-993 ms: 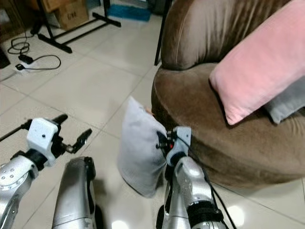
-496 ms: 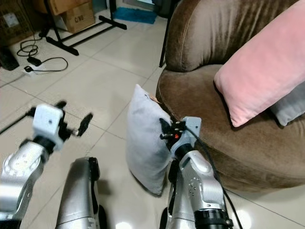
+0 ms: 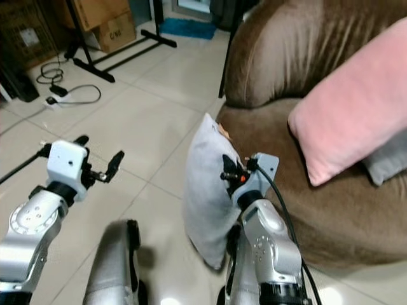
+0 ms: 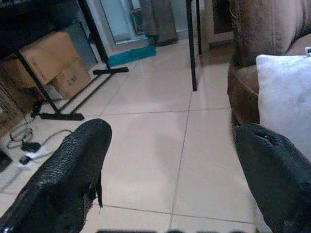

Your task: Move the pillow to the sofa from floor

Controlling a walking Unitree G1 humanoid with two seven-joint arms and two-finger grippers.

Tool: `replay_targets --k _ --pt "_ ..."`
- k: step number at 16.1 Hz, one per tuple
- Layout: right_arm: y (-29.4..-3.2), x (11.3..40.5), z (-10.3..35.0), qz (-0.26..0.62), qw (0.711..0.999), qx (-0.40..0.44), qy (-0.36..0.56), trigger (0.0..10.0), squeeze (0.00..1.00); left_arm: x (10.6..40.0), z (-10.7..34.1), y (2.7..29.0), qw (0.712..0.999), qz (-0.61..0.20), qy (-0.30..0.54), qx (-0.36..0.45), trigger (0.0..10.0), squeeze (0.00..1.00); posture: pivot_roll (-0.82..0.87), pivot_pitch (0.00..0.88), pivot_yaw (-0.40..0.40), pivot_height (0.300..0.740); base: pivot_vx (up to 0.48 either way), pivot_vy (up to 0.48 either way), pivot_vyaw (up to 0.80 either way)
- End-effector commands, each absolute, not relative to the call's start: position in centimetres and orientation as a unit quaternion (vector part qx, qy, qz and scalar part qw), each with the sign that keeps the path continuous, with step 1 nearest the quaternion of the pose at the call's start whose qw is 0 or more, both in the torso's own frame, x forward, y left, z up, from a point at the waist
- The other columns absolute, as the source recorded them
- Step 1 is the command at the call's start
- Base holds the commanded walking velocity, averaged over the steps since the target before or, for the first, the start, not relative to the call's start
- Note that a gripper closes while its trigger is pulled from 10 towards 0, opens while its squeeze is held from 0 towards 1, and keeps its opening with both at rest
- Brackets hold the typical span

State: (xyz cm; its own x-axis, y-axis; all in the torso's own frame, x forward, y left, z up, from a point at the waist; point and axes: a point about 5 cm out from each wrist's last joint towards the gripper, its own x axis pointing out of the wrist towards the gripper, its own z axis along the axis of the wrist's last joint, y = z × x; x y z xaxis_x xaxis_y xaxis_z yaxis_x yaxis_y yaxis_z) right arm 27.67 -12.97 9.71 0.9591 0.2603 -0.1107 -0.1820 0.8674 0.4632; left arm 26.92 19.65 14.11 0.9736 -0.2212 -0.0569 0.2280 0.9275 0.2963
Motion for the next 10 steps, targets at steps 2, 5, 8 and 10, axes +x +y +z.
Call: replay_targets --k 2,5,8,10 --pt "-13.2 27.9 11.1 0.114 0.965 0.23 0.055 10.0 0.0 27.4 15.4 20.0 0.98 -0.119 -0.009 0.158 10.0 0.0 0.05 0.0 0.017 0.571 0.0 0.0 0.0" --pt "-13.1 28.3 11.5 0.101 0.967 0.228 0.046 10.0 0.0 28.9 16.8 20.6 0.979 -0.121 -0.026 0.164 10.0 0.0 0.03 0.0 0.046 0.606 0.0 0.0 0.0" --pt "-13.4 28.3 11.9 0.086 0.97 0.224 0.035 10.0 0.0 29.6 17.0 20.4 0.977 -0.131 -0.028 0.167 10.0 0.0 0.01 0.0 0.063 0.631 0.0 0.0 0.0" --pt "-13.7 28.3 12.6 0.082 0.97 0.226 0.026 10.0 0.0 29.7 16.7 19.7 0.976 -0.141 -0.028 0.161 10.0 0.0 0.01 0.0 0.05 0.656 0.0 0.0 0.0"
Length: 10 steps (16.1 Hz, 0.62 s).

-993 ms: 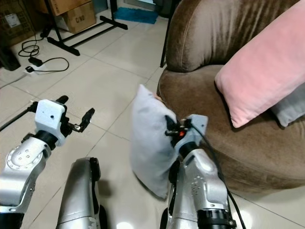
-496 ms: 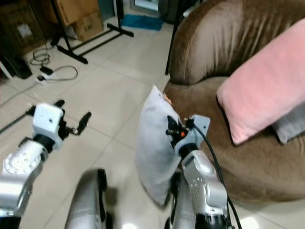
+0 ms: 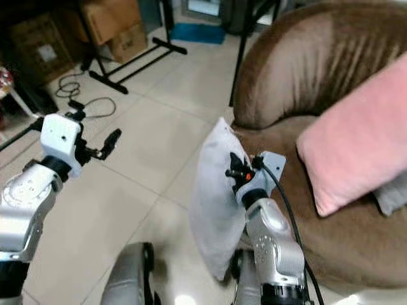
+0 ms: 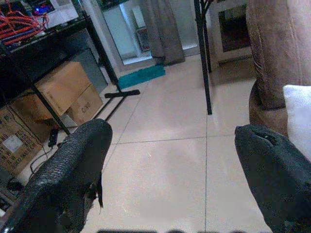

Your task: Move the pillow to the sofa from floor

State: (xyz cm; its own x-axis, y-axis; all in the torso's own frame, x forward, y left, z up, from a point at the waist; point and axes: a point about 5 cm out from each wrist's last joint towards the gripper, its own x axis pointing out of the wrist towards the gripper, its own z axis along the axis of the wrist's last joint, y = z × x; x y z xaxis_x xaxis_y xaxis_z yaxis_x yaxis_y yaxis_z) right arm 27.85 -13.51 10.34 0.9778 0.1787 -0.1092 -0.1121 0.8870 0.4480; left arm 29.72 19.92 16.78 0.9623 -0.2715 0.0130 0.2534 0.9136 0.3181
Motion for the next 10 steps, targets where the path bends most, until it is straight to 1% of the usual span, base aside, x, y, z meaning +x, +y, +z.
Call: replay_targets --k 1,4,5,8,10 --pt "-13.6 28.4 12.6 0.082 0.97 0.227 0.026 10.0 0.0 29.8 16.6 19.6 0.976 -0.142 -0.028 0.161 10.0 0.0 0.02 0.0 0.048 0.666 0.0 0.0 0.0" --pt "-13.4 28.6 12.6 0.086 0.968 0.235 0.028 10.0 0.0 29.3 16.3 19.5 0.977 -0.142 -0.027 0.159 10.0 0.0 0.04 0.0 0.036 0.701 0.0 0.0 0.0" --pt "-13.3 28.7 13.2 0.092 0.963 0.252 0.019 10.0 0.0 28.8 16.0 19.5 0.976 -0.141 -0.02 0.166 10.0 0.0 0.04 0.0 0.033 0.716 0.0 0.0 0.0" --pt "-12.8 28.9 14.8 0.107 0.951 0.291 -0.009 10.0 0.0 28.3 15.2 19.8 0.974 -0.141 -0.008 0.178 10.0 0.0 0.04 0.0 0.041 0.74 0.0 0.0 0.0" --pt "-13.7 28.9 15.1 0.088 0.948 0.304 -0.021 10.0 0.0 28.0 14.9 19.7 0.973 -0.14 -0.004 0.182 10.0 0.0 0.03 0.0 0.053 0.74 0.0 0.0 0.0"
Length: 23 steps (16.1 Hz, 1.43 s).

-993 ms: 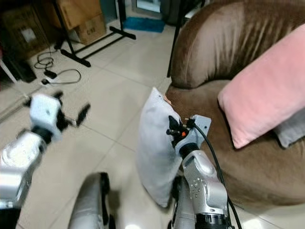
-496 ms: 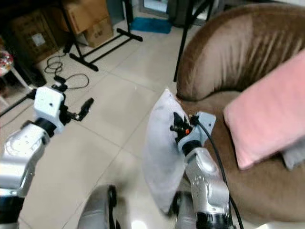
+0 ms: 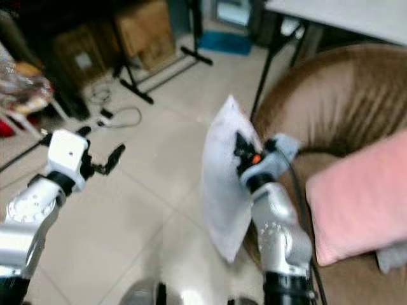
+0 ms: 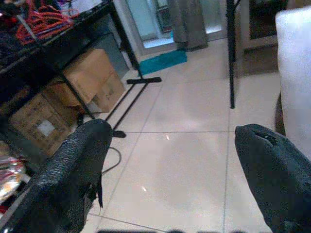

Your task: Move the pillow to the sofa from floor

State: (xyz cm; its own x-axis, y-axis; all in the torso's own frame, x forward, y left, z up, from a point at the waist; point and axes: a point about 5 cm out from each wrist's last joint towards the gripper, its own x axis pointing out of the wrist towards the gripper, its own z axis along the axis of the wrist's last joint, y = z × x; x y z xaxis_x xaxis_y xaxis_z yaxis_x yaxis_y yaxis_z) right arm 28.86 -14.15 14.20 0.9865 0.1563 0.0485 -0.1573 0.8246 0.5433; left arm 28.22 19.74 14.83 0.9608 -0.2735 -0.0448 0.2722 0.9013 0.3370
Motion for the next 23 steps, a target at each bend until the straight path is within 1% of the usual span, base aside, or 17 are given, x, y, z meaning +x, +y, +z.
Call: replay_targets --k 1,2,4,5,6,10,14,16,19,23 --pt "-13.9 28.8 15.0 0.083 0.95 0.3 -0.02 10.0 0.0 28.0 14.9 19.6 0.973 -0.14 -0.004 0.182 10.0 0.0 0.02 0.0 0.06 0.74 0.0 0.0 0.0" --pt "-14.2 28.6 14.5 0.068 0.962 0.264 -0.012 10.0 0.0 28.1 14.9 19.3 0.974 -0.142 -0.005 0.176 10.0 0.0 0.0 0.0 0.075 0.74 0.0 0.0 0.0" --pt "-14.6 27.7 13.3 0.051 0.975 0.216 0.004 10.0 0.0 28.7 14.6 18.5 0.972 -0.154 -0.007 0.176 10.0 0.0 -0.03 0.0 0.105 0.74 0.0 0.0 0.0" --pt "-14.7 27.3 12.7 0.044 0.975 0.219 0.019 10.0 0.0 28.9 14.6 18.2 0.973 -0.158 -0.007 0.17 10.0 0.0 -0.04 0.0 0.112 0.74 0.0 0.0 0.0" --pt "-15.0 26.8 12.0 0.023 0.971 0.237 0.03 10.0 0.0 29.2 14.6 17.7 0.973 -0.164 -0.008 0.165 10.0 0.0 -0.05 0.0 0.121 0.74 0.0 0.304 -0.8" --pt "-15.1 26.6 11.9 0.014 0.973 0.23 0.029 10.0 0.0 29.5 14.6 17.7 0.972 -0.168 -0.008 0.165 10.0 0.0 -0.06 0.0 0.128 0.74 0.0 0.427 -0.8" --pt "-14.3 27.4 11.9 0.034 0.974 0.223 0.035 10.0 0.0 29.3 14.9 18.4 0.974 -0.151 -0.011 0.171 10.0 0.0 -0.02 0.0 0.09 0.74 0.0 0.464 -0.8" --pt "-13.6 27.9 12.0 0.051 0.978 0.199 0.043 10.0 0.0 29.1 14.8 19.3 0.976 -0.134 -0.008 0.174 10.0 0.0 -0.01 0.0 0.077 0.74 0.0 0.459 -0.75" --pt "-13.0 28.5 12.2 0.078 0.984 0.153 0.047 10.0 0.0 29.1 14.8 19.7 0.979 -0.119 -0.005 0.166 10.0 0.0 0.01 0.0 0.053 0.74 0.0 0.356 0.0" --pt "-12.2 29.5 13.1 0.117 0.984 0.129 0.039 10.0 0.0 28.0 14.1 19.4 0.984 -0.1 0.0 0.146 10.0 0.0 0.04 0.0 0.004 0.74 0.0 0.0 0.0"
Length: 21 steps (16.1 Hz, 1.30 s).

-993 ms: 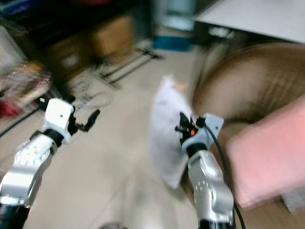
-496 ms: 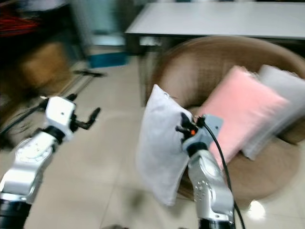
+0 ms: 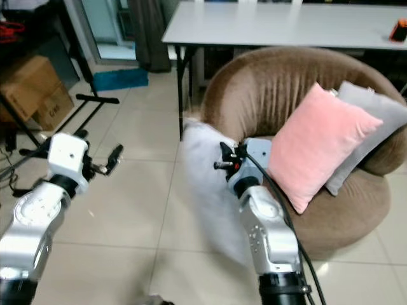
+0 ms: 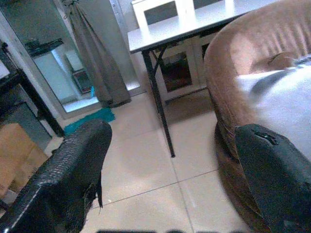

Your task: Move the pillow to the sofa from floor

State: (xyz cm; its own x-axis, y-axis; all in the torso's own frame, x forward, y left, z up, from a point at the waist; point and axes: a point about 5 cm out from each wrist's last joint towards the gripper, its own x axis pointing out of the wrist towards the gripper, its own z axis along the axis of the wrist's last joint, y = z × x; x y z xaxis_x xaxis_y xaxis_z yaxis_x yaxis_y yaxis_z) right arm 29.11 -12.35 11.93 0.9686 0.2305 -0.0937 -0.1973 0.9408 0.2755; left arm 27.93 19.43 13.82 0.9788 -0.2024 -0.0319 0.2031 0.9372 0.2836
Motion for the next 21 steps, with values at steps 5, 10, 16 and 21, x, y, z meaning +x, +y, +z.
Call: replay_targets --k 5,10,16,21 --pt "-12.5 30.2 13.6 0.115 0.981 0.151 0.028 10.0 0.0 26.6 13.2 18.6 0.985 -0.124 0.01 0.122 10.0 0.0 0.07 0.0 -0.038 0.74 0.178 0.0 0.0" --pt "-12.5 30.7 13.6 0.106 0.983 0.15 0.028 10.0 0.0 26.2 12.4 18.8 0.981 -0.139 0.032 0.134 10.0 0.0 0.07 0.0 -0.042 0.74 0.333 0.0 -0.35" --pt "-12.6 30.9 13.3 0.091 0.985 0.145 0.03 10.0 0.0 26.3 12.3 19.0 0.98 -0.138 0.033 0.137 10.0 0.0 0.07 0.0 -0.038 0.74 0.334 0.0 0.0" --pt "-13.7 31.2 13.6 0.057 0.987 0.145 0.023 10.0 0.0 26.4 12.2 18.7 0.977 -0.153 0.036 0.142 10.0 0.0 0.06 0.0 -0.03 0.74 0.337 0.0 -0.32"
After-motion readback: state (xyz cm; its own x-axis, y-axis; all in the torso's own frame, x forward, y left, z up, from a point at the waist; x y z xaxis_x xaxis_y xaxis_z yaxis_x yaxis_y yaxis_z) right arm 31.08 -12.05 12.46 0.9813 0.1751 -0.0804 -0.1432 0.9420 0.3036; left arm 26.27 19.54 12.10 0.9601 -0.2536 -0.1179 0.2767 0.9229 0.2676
